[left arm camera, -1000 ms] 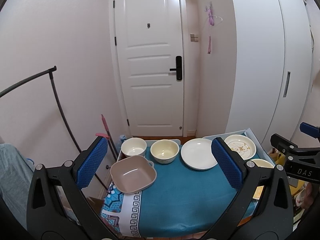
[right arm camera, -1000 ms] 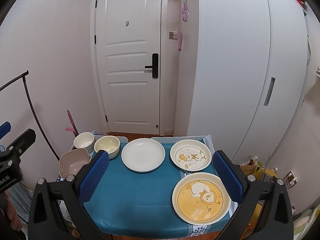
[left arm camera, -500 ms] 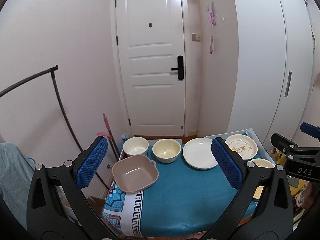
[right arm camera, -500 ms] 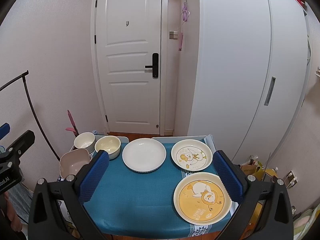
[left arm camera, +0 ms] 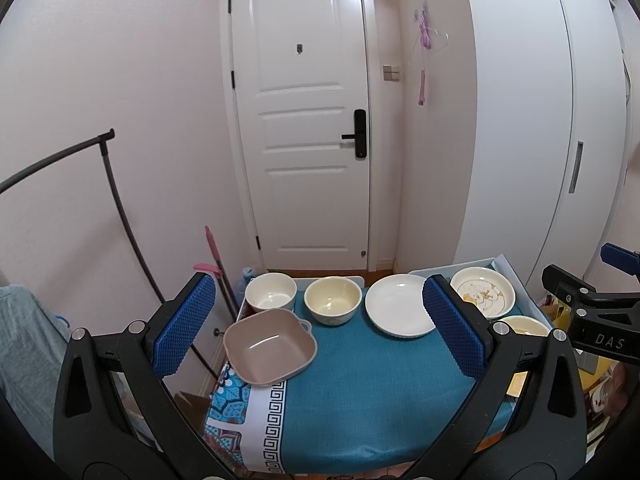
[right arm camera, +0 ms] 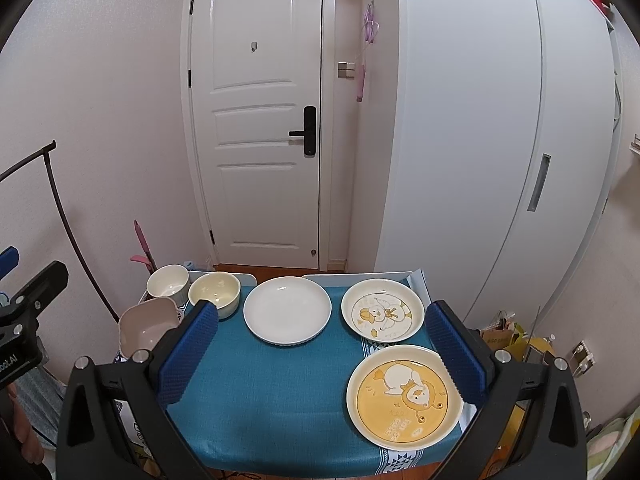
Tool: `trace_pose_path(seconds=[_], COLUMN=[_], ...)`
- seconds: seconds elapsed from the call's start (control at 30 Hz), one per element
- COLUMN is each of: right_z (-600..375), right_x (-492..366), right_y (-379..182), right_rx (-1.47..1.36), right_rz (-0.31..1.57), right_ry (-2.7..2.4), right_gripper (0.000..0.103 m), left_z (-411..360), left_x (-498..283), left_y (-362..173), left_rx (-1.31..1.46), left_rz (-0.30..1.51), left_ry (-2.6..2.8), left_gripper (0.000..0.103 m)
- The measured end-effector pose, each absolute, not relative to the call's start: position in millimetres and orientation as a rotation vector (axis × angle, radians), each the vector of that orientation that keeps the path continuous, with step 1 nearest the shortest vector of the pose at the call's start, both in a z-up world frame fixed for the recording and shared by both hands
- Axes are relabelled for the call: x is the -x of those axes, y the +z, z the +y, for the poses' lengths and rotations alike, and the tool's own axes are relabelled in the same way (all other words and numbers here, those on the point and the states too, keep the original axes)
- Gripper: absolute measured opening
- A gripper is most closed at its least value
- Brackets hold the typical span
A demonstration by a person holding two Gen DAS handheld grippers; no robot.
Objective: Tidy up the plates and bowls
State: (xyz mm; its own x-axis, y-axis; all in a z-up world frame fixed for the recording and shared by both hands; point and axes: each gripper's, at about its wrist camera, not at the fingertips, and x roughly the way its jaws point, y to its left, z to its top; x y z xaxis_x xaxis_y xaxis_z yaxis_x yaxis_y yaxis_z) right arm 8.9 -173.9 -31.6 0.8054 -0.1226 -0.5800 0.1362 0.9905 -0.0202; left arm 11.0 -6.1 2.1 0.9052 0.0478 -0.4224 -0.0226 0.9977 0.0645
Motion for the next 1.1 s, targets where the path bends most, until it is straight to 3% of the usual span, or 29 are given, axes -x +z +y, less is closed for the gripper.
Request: trace_pose_path(seconds=[0.3, 0.53, 0.93, 1.03, 1.1], right_z=[-193, -244, -378, -402, -411], right_x=[-35, -54, -32, -21, -20], right_y=[-57, -96, -219, -244, -256], right_rx=[-0.047, -0.105, -0.369, -0.445, -0.487], right_rz=[0.695, 0.794, 1.075, 1.111, 1.137], right_ry=[-0.184, -0.272, -0.384, -0.355, -0.324], right_gripper=[0.103, 0.103, 0.103, 0.095, 0.076], left_z=[-28, -77, -217, -239, -251], left_x=[-61, -128, -197, -203, -202], left_y=[-18, -60, -203, -234, -249], left_rx=[-0.103, -0.118, -0.246, -0.273, -0.292], left_rz=[0.517, 0.681, 1.065, 1.141, 1.18], left_ry=[-0.031, -0.215, -0.513, -0.557, -0.586], left_gripper=[0.103, 0.103, 0.103, 0.097, 0.088])
